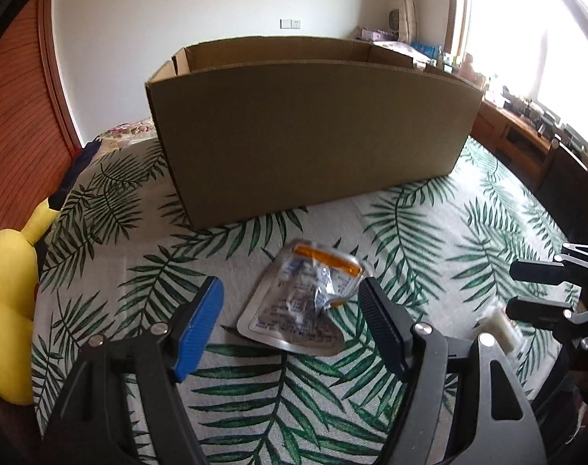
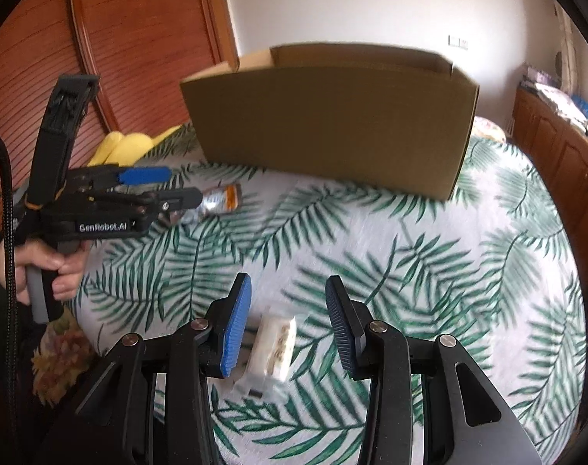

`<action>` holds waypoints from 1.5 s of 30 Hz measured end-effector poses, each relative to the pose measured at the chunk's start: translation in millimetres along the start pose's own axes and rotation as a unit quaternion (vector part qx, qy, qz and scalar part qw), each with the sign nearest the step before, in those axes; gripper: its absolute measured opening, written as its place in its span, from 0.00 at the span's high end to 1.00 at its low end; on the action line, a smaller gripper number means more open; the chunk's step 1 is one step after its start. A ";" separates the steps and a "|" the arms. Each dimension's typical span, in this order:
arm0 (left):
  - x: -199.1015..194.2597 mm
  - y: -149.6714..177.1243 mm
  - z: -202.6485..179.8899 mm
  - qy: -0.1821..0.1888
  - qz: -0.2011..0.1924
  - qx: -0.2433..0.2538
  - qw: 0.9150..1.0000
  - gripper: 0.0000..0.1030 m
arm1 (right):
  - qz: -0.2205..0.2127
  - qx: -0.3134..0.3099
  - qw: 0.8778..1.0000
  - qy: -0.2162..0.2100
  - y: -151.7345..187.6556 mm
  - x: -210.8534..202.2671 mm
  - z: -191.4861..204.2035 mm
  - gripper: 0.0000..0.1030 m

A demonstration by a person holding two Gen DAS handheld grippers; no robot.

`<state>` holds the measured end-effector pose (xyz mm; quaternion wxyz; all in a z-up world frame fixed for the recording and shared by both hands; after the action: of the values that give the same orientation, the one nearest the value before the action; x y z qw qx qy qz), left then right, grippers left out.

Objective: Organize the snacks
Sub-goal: 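Move both open tools back from the box to the remaining snacks on the bedspread, then close the left tool on the clear orange-strip pouch while the right tool grips the white biscuit pack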

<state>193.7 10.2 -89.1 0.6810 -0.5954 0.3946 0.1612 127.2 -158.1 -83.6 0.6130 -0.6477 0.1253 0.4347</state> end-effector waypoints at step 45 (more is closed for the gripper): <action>20.6 -3.8 8.6 0.017 0.029 -0.023 0.999 0.68 | 0.031 -0.030 0.999 0.030 29.9 9.6 2.6 0.81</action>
<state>212.5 12.2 -101.7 0.6549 -0.6022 0.4197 0.1797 111.0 -158.7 -110.6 0.5755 -0.6745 0.1504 0.4372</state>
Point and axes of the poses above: each gripper's, at about its wrist camera, not at the fingertips, and x roughly the way its jaws point, z to its left, y to its underside, the point moved 4 cm from there along x, roughly the way its jaws point, and after that the axes turned 1 degree about -y, right-handed, at the moved point
